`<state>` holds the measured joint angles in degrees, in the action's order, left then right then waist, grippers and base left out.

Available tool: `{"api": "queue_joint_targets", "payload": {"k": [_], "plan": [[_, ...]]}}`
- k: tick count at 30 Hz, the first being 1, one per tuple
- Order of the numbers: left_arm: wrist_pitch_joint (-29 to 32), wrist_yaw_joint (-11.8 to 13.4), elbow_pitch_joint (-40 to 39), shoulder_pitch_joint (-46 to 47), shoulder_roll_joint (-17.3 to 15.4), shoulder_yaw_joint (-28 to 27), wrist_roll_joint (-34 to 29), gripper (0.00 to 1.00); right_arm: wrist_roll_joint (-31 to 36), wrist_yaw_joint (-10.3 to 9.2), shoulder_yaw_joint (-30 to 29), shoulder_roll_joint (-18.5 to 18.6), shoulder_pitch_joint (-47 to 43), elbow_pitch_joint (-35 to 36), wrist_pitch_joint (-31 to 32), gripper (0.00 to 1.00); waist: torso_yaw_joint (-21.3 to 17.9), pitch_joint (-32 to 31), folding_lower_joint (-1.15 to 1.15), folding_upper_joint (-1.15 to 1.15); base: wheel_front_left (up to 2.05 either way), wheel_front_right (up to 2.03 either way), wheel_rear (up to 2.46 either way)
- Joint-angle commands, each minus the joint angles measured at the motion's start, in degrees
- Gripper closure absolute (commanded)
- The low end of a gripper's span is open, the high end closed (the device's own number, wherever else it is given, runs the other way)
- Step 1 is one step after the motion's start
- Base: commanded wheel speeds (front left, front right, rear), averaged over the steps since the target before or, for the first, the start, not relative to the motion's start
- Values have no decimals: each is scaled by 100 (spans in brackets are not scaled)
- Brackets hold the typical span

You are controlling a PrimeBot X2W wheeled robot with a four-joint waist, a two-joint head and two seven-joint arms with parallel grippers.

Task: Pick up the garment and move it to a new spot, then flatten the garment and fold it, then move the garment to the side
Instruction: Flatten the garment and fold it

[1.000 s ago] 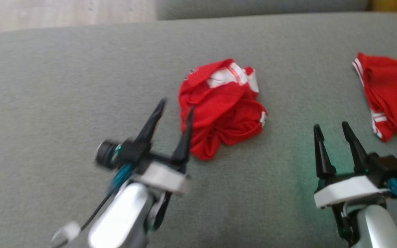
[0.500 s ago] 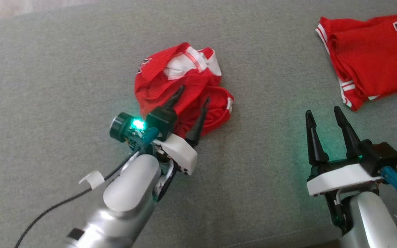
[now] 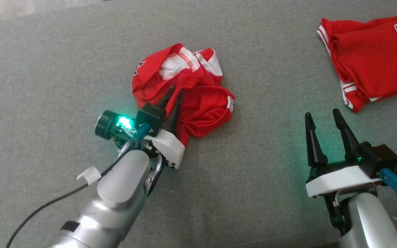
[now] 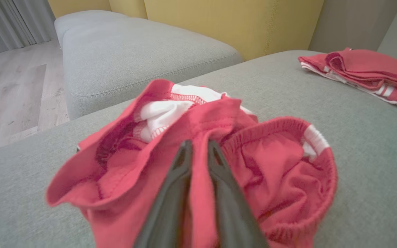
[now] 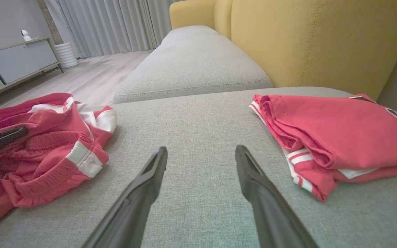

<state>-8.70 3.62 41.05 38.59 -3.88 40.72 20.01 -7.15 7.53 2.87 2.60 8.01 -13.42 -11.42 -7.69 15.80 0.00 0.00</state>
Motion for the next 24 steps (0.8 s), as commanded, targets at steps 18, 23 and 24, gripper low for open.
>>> {"api": "queue_joint_targets", "payload": {"k": [18, 23, 24], "plan": [[-612, 471, -761, -67, -193, -839, 337, 100, 22, -4, -76, 28, 114, 105, -76, 0, 292, -237, 0, 0, 0, 0, 0], [-627, 601, -1306, -787, -244, -1289, 573, 100, 81, -4, -137, 28, 36, 140, -20, 0, 569, -418, 0, 0, 0, 0, 0], [-628, 619, -1372, -947, -246, -1375, 621, 100, 88, -4, -143, 28, 21, 154, -1, 0, 622, -446, 0, 0, 0, 0, 0]]}}
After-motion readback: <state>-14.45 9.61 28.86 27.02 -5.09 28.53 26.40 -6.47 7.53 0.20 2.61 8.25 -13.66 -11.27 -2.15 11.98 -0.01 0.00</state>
